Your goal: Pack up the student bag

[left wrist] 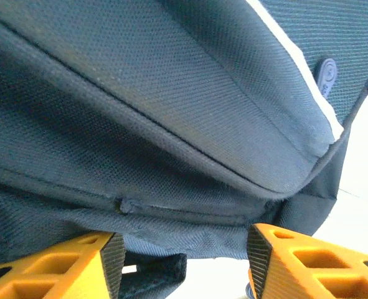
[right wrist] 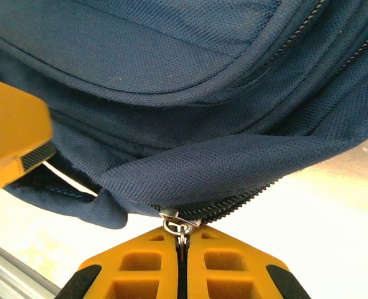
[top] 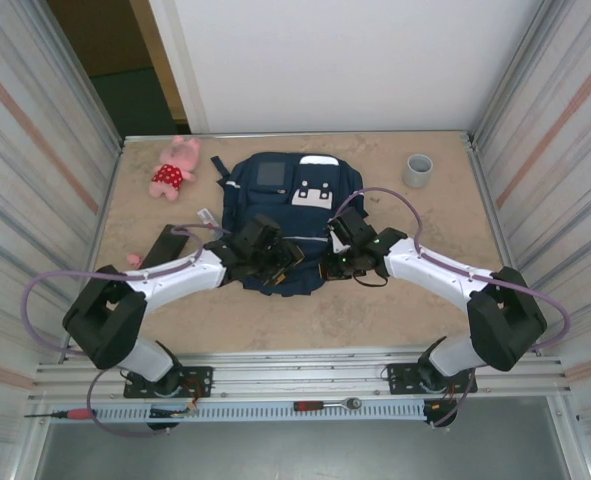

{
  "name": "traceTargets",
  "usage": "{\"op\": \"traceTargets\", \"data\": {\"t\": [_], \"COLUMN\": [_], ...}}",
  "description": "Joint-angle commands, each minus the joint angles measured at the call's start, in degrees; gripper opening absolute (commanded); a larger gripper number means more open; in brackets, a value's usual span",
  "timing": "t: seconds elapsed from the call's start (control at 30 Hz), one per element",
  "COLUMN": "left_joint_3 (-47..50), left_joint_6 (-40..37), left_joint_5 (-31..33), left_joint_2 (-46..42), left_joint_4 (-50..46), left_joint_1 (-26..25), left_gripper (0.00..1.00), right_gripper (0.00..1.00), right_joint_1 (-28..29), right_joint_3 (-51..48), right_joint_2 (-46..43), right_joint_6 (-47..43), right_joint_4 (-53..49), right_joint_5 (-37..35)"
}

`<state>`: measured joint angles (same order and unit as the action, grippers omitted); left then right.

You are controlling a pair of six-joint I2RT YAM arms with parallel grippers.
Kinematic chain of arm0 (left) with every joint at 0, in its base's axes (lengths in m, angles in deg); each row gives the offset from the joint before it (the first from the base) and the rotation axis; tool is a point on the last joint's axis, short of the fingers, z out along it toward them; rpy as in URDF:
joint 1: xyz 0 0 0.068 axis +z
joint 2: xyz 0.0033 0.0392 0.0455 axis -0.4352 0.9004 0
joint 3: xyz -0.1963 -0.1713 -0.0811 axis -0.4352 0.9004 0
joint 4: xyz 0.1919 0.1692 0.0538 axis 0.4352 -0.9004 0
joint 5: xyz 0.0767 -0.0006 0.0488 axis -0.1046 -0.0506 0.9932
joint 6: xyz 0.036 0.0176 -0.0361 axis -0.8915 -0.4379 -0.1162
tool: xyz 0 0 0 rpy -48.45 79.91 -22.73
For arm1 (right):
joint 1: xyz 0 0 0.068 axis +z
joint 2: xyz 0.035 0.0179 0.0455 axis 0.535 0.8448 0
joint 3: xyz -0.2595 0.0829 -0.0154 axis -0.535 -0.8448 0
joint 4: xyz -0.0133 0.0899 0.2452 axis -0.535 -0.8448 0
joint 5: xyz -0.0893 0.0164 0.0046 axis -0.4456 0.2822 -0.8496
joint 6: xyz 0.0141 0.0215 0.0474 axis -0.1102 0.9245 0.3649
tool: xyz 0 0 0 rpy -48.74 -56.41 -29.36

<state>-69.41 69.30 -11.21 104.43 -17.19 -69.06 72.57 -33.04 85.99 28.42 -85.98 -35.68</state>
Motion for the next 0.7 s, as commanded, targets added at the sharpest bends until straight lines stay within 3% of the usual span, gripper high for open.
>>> {"op": "traceTargets", "data": {"t": [0.0, 0.07, 0.17, 0.23, 0.67], "left_joint_3": [-0.9, -0.1, 1.7, 3.5, 9.9], "left_joint_6": [2.6, 2.7, 2.2, 2.1, -6.4], "left_joint_5": [0.4, 1.1, 3.0, 3.9, 7.5], "left_joint_2": [0.9, 0.4, -0.9, -2.4, -14.2], "left_joint_4": [2.6, 2.6, 0.8, -0.7, -11.2], "left_joint_1": [-0.5, -0.5, 0.2, 1.3, 10.2], "left_gripper": [0.52, 0.42, 0.14, 0.0, 0.0], "right_gripper": [0.0, 0.0, 0.0, 0.0, 0.0], "right_joint_1": [0.9, 0.5, -0.4, -1.4, -12.2], "right_joint_3": [-0.7, -1.2, -2.3, -2.7, -4.8], "right_joint_2": [-2.6, -3.2, -4.4, -5.2, -6.2], "right_joint_6": [-0.8, -0.9, -0.9, -1.2, -6.9], "right_joint_4": [1.4, 1.3, 1.2, 0.7, -2.7], "right_joint_5": [1.3, 1.3, 1.7, 1.9, 5.2]}}
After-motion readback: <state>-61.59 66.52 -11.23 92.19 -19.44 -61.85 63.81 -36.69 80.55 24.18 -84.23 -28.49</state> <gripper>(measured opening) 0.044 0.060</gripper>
